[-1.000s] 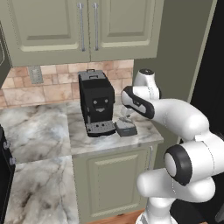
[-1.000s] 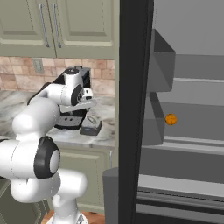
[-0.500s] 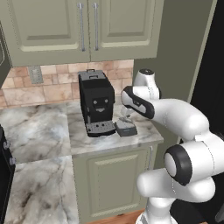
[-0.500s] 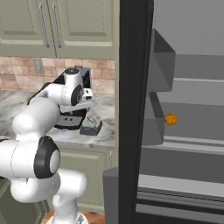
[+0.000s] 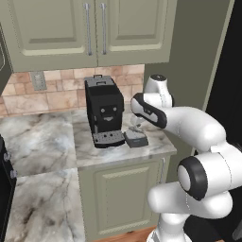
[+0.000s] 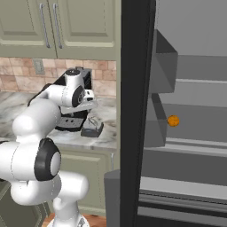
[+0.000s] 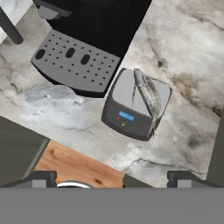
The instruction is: Take the fish from the fridge and place it on the digital scale on the counter by the fridge. Wait a few seconds for a reading, then move it to the plate on the dining counter.
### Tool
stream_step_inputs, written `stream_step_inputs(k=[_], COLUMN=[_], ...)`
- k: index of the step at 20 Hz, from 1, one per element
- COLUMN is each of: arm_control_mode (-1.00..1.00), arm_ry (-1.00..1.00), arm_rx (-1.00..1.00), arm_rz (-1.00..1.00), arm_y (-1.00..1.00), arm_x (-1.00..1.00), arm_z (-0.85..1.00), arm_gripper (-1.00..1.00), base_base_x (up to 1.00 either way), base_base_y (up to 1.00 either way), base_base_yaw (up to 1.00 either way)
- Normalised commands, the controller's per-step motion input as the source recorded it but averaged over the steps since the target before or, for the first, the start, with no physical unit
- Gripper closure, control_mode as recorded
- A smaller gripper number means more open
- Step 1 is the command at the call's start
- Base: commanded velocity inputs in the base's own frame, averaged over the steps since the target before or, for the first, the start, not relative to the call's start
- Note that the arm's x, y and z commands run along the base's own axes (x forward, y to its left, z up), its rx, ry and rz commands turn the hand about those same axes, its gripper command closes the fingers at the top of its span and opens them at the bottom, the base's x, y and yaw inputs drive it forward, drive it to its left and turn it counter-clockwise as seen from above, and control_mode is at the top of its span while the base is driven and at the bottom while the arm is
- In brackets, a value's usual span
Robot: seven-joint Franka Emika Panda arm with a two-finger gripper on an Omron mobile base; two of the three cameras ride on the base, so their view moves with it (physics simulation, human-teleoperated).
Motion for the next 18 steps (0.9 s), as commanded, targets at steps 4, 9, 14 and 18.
stream_step_inputs(k=[4,9,14,18], arm_control_mode=[-1.00,-1.00,-1.00,-1.00], arm_ry=[0.00,0.00,0.00,0.00], arm_rx=[0.00,0.00,0.00,0.00], arm_rz=[0.00,0.00,0.00,0.00], arm_y=[0.00,0.00,0.00,0.00], arm_x=[0.00,0.00,0.00,0.00], arm_z=[0.00,0.00,0.00,0.00], arm_gripper=[-1.00,-1.00,-1.00,-1.00], base_base_x=[0.00,0.00,0.00,0.00], base_base_y=[0.00,0.00,0.00,0.00], base_base_yaw=[0.00,0.00,0.00,0.00])
